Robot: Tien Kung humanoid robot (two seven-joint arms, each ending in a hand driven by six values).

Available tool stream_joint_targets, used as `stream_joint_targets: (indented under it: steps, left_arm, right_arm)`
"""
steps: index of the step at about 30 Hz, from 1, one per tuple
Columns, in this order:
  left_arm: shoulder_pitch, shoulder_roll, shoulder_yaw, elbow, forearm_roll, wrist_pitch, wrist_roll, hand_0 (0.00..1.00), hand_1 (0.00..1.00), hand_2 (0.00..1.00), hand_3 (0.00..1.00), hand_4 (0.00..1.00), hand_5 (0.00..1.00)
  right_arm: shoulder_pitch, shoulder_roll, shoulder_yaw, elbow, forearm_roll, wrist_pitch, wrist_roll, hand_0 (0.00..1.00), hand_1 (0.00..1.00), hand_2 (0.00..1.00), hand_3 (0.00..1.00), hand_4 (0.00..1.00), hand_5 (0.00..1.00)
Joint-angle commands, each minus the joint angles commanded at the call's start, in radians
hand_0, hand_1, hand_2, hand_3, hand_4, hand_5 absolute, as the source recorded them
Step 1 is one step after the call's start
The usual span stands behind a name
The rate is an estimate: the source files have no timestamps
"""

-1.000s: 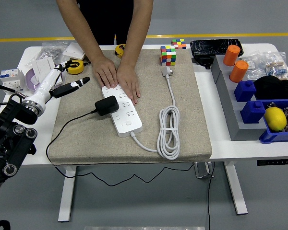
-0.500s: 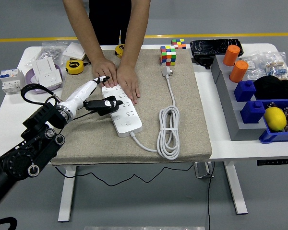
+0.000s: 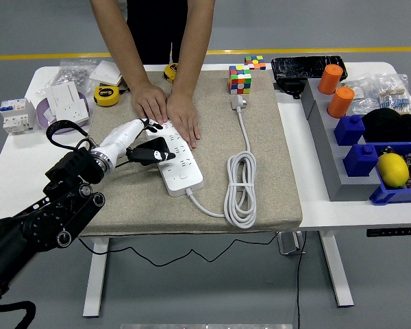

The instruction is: Pick up the plug,place it near the board,insert it into the board,press the button

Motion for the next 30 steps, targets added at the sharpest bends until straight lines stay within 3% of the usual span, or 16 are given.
stream_joint_targets:
  steps: [10, 11, 16, 17, 22, 23, 28, 29, 30]
  left_arm:
    - [-0.008, -0.019, 0.01, 0.043, 0.026, 0.005, 0.004, 0.721, 0.73, 0.675, 0.701, 0.998, 0.411]
    - [-0.009, -0.019, 0.01, 0.046, 0.03, 0.008, 0.004, 0.674, 0.67, 0.649, 0.691, 0.998, 0.39]
    - [-0.006, -0.021, 0.01, 0.056, 0.054, 0.016, 0.011, 0.674, 0.67, 0.649, 0.691, 0.998, 0.39]
    - [-0.004, -0.022, 0.009, 0.058, 0.057, 0.017, 0.011, 0.606, 0.621, 0.612, 0.663, 0.998, 0.358]
    - [0.001, -0.02, 0.014, 0.062, 0.072, 0.025, 0.015, 0.606, 0.621, 0.612, 0.663, 0.998, 0.358]
    - [0.002, -0.02, 0.015, 0.063, 0.075, 0.027, 0.015, 0.539, 0.548, 0.548, 0.572, 0.998, 0.345]
    - [0.005, -0.022, 0.015, 0.065, 0.095, 0.037, 0.016, 0.539, 0.548, 0.548, 0.572, 0.998, 0.345]
    - [0.005, -0.022, 0.016, 0.065, 0.1, 0.039, 0.017, 0.425, 0.431, 0.482, 0.509, 0.983, 0.261]
    - [0.005, -0.021, 0.016, 0.064, 0.105, 0.042, 0.017, 0.425, 0.431, 0.482, 0.509, 0.983, 0.261]
  right_arm:
    - [-0.001, -0.003, -0.001, 0.0, 0.0, 0.0, -0.001, 0.784, 0.708, 0.703, 0.668, 0.998, 0.777]
    - [0.0, -0.003, -0.003, 0.0, 0.001, 0.0, -0.001, 0.785, 0.708, 0.703, 0.668, 0.998, 0.778]
    - [-0.003, -0.003, -0.004, 0.0, 0.0, 0.0, -0.002, 0.785, 0.708, 0.703, 0.668, 0.998, 0.778]
    - [-0.005, -0.003, -0.005, 0.0, 0.0, 0.0, -0.002, 0.785, 0.708, 0.704, 0.669, 0.998, 0.779]
    - [-0.009, -0.004, -0.008, 0.0, -0.002, 0.001, -0.002, 0.785, 0.708, 0.704, 0.669, 0.998, 0.779]
    - [-0.01, -0.004, -0.009, 0.0, -0.002, 0.001, -0.002, 0.785, 0.707, 0.703, 0.669, 0.998, 0.781]
    - [-0.012, -0.005, -0.009, 0.0, -0.002, 0.001, -0.003, 0.785, 0.707, 0.703, 0.669, 0.998, 0.781]
    - [-0.013, -0.005, -0.009, 0.0, -0.002, 0.001, -0.003, 0.785, 0.707, 0.703, 0.67, 0.998, 0.782]
    - [-0.012, -0.005, -0.01, 0.0, -0.003, 0.001, -0.003, 0.785, 0.707, 0.703, 0.67, 0.998, 0.782]
